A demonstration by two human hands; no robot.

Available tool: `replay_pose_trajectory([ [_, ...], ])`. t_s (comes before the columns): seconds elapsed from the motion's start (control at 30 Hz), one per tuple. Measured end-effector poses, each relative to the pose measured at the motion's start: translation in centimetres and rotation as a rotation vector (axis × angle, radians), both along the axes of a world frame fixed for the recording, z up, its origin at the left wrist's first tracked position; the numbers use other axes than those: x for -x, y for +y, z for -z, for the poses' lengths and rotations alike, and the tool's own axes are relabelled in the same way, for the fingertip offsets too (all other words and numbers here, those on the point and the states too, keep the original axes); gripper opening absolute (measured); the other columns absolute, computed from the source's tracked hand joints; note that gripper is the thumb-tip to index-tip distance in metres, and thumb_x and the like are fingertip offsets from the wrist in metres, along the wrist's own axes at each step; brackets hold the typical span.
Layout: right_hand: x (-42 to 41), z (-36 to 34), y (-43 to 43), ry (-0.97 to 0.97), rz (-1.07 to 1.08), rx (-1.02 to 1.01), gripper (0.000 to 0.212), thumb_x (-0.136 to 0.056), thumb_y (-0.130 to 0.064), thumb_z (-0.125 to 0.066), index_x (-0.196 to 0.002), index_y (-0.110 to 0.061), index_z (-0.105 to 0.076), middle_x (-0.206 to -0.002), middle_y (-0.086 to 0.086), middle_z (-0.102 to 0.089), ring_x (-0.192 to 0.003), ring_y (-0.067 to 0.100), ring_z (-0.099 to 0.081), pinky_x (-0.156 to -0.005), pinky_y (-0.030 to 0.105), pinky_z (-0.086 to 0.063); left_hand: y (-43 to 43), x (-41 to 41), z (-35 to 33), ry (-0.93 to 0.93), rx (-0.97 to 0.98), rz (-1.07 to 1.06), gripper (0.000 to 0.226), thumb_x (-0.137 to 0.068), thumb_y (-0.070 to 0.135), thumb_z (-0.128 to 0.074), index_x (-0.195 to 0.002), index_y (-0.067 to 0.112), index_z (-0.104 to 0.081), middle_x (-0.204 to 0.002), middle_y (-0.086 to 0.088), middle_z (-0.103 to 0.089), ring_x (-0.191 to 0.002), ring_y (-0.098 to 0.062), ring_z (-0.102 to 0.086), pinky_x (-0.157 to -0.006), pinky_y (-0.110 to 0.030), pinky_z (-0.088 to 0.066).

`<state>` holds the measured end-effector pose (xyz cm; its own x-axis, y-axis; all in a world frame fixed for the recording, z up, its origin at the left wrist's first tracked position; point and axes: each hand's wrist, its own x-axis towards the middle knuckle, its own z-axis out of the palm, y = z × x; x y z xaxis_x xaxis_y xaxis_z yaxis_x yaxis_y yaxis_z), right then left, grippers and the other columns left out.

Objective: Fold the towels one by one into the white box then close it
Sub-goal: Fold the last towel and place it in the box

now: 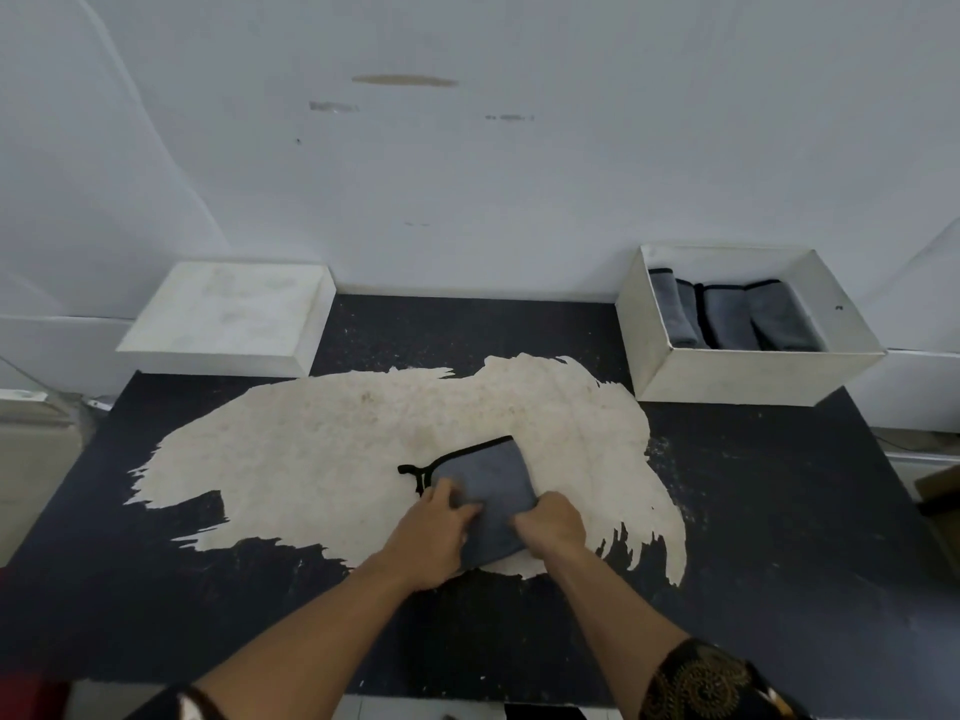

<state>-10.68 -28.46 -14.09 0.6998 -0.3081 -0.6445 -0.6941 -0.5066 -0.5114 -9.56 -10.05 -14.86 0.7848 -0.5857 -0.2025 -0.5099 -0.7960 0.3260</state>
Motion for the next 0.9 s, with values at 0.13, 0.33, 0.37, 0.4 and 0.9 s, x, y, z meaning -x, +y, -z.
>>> replay_pose_trajectory([
  [0.13,-0.5,0.3,0.1,-0.062,0.047,-0.006,0.048,-0.079,-0.049,-0.071,-0.106,-0.011,-0.062,-0.102,0.006,-0.067,-0.091,0.024,-0.066,-0.067,0.028,-0.049,-0.1,-1.0,0.3,0.106,0.013,-0.065,0.047,-0.093,0.021,-0.051,-0.14,0.024,-0.048,-0.129,-0.007,-0.039,-0.111,-0.026,-0.048,-0.093,-0.036,-0.045],
  [0.33,0.0,-0.3,0.8,-0.311,-0.086,0.156,0.033,-0.089,-0.025,-0.065,-0.118,-0.016,-0.054,-0.107,0.003,-0.064,-0.097,0.022,-0.062,-0.074,0.028,-0.047,-3.6,-4.4,-3.7,0.618,0.541,-0.831,0.036,-0.097,0.04,-0.053,-0.118,0.011,-0.061,-0.118,-0.012,-0.066,-0.098,-0.024,-0.065,-0.088,-0.04,-0.055],
  [0.37,0.3,-0.4,1.1,-0.369,-0.115,0.177,0.029,-0.089,-0.023,-0.063,-0.115,-0.018,-0.053,-0.103,0.003,-0.061,-0.094,0.023,-0.061,-0.072,0.03,-0.048,-4.3,-4.8,-4.2,0.767,0.595,-0.895,0.049,-0.094,0.048,-0.055,-0.125,0.009,-0.056,-0.124,-0.013,-0.062,-0.101,-0.025,-0.065,-0.085,-0.038,-0.055],
  [0.4,0.5,-0.5,1.4,-0.415,-0.141,0.195,0.026,-0.089,-0.022,-0.061,-0.113,-0.019,-0.051,-0.1,0.002,-0.058,-0.09,0.024,-0.06,-0.069,0.032,-0.047,-4.8,-5.1,-4.7,0.884,0.61,-0.934,0.064,-0.09,0.055,-0.059,-0.133,0.008,-0.05,-0.131,-0.013,-0.058,-0.108,-0.028,-0.063,-0.084,-0.037,-0.054],
  [0.9,2.4,1.0,2.4,-0.667,-0.434,0.237,0.029,-0.085,-0.022,-0.062,-0.113,-0.016,-0.054,-0.108,0.001,-0.048,-0.09,0.019,-0.048,-0.067,0.029,-0.044,-6.2,-7.0,-3.6,0.77,0.498,-1.254,0.022,-0.09,0.011,-0.062,-0.103,-0.007,-0.057,-0.092,-0.021,-0.062,-0.088,-0.036,-0.063,-0.081,-0.045,-0.058],
])
